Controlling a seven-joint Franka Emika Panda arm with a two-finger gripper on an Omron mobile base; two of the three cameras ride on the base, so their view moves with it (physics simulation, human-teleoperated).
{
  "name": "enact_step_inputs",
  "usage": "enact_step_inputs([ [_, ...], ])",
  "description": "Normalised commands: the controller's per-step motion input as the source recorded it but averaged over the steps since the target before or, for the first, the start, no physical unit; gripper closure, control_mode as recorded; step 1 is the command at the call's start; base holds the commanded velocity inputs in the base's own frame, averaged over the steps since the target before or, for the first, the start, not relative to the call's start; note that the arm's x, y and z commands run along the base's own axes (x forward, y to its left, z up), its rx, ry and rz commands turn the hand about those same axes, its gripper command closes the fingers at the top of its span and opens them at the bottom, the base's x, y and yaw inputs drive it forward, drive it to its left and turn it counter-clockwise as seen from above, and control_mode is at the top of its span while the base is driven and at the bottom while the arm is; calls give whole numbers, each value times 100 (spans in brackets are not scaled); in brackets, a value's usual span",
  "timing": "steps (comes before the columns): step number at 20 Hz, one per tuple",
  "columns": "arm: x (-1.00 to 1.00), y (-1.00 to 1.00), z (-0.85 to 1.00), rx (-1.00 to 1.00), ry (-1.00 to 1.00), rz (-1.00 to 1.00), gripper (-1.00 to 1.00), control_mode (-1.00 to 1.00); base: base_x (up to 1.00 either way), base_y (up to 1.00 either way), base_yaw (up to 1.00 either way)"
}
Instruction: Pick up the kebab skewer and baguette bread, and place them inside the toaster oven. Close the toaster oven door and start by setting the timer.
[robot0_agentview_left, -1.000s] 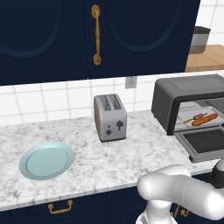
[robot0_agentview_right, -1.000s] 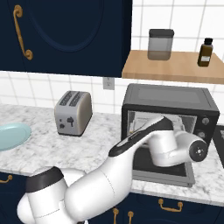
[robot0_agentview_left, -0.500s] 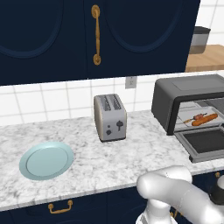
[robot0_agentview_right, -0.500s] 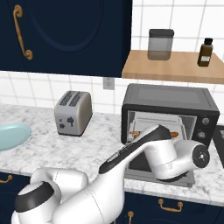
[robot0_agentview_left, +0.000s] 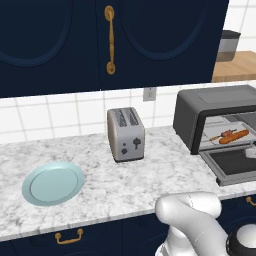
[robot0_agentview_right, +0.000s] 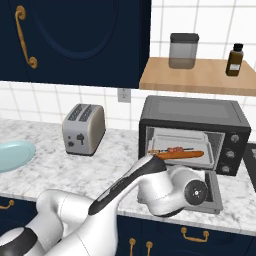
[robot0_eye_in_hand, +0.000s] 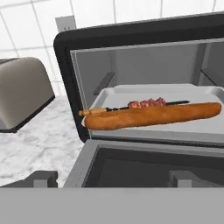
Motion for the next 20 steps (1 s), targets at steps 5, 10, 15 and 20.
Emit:
enact_step_inputs([
  [5, 19, -8, -2, 0, -7, -11, -100, -100, 0, 0, 0],
  [10, 3, -23, -3, 0, -1, -7, -100, -100, 0, 0, 0],
  [15, 7, -23, -11, 0, 0, -3, -100, -100, 0, 0, 0],
  [20, 6, -13, -12, 0, 0, 0, -100, -100, 0, 0, 0],
])
